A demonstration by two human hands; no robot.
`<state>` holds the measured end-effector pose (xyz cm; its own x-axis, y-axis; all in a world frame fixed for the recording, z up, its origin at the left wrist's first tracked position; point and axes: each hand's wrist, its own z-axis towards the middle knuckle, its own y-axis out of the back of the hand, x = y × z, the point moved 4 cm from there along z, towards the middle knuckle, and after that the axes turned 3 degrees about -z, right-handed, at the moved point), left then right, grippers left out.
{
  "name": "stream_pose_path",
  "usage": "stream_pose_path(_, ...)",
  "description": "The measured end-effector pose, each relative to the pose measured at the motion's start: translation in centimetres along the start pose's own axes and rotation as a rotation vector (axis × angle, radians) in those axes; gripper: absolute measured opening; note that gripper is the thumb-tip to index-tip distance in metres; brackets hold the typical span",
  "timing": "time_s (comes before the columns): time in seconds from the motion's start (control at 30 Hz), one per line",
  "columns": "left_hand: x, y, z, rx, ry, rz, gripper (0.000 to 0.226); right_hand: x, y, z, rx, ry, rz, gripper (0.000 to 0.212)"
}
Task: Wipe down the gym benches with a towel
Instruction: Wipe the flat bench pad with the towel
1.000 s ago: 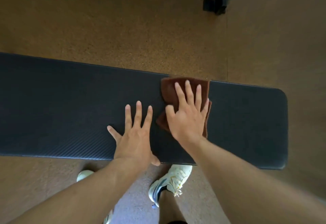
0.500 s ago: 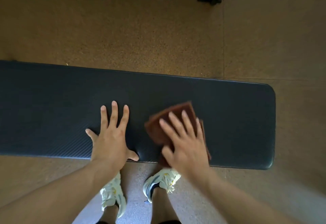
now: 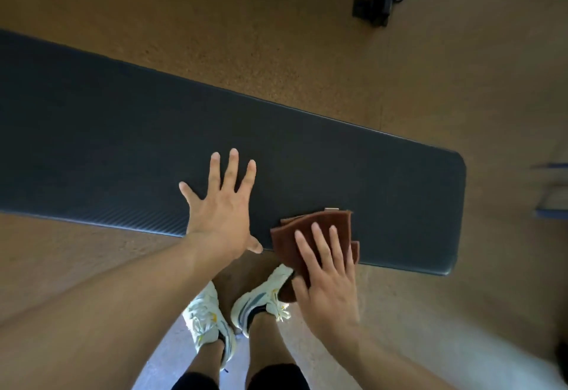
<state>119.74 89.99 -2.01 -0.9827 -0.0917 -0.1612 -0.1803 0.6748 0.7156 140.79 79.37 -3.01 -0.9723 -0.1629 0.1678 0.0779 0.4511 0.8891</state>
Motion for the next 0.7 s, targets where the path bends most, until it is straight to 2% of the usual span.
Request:
stream_pose_path(0.07,1.3,-0.7,-1.4,-0.029,-0.098,-0.058,0.144,-0.8,1.0,1.6,0.066,0.01,-0.015,0.07)
stream_pose_path(0.13,3.5,-1.9,-3.3,-0.151,-0.174,-0.199,0.129,-0.6,3.0,5.2,0.059,-0.093,0.042,0.064)
stream_pose_path(0.27,8.4,-4.7,-6.5,-0.406,-0.09,-0.493,0.094,3.7,6.8,16.1,-0.089,-0.411,0.266,0.062)
stream_pose_path(0.33,10.1,-5.5,-7.5,-0.454,0.001,-0.608,0.081,8.2,7.7,20.5,-0.096,-0.357,0.283,0.063)
stream_pose_path(0.4,10.9,-5.5,-8.1,-0.456,0.068,-0.676,0.078,13.6,7.1,21.8,-0.092,-0.107,0.191,0.063)
stream_pose_path(0.47,11.0,-5.2,-8.4,-0.471,0.09,-0.679,0.082,17.1,5.4,19.5,-0.122,0.173,0.062,0.063)
stream_pose_path(0.53,10.4,-4.9,-8.4,-0.47,0.084,-0.649,0.081,16.5,3.6,15.4,-0.134,0.315,-0.005,0.062)
stream_pose_path(0.63,8.0,-3.8,-7.7,-0.465,0.014,-0.605,0.081,9.7,0.8,7.4,-0.091,0.251,-0.01,0.067)
stream_pose_path(0.7,5.2,-2.8,-6.9,-0.443,-0.066,-0.604,0.08,3.7,0.2,2.1,-0.059,0.042,0.006,0.072)
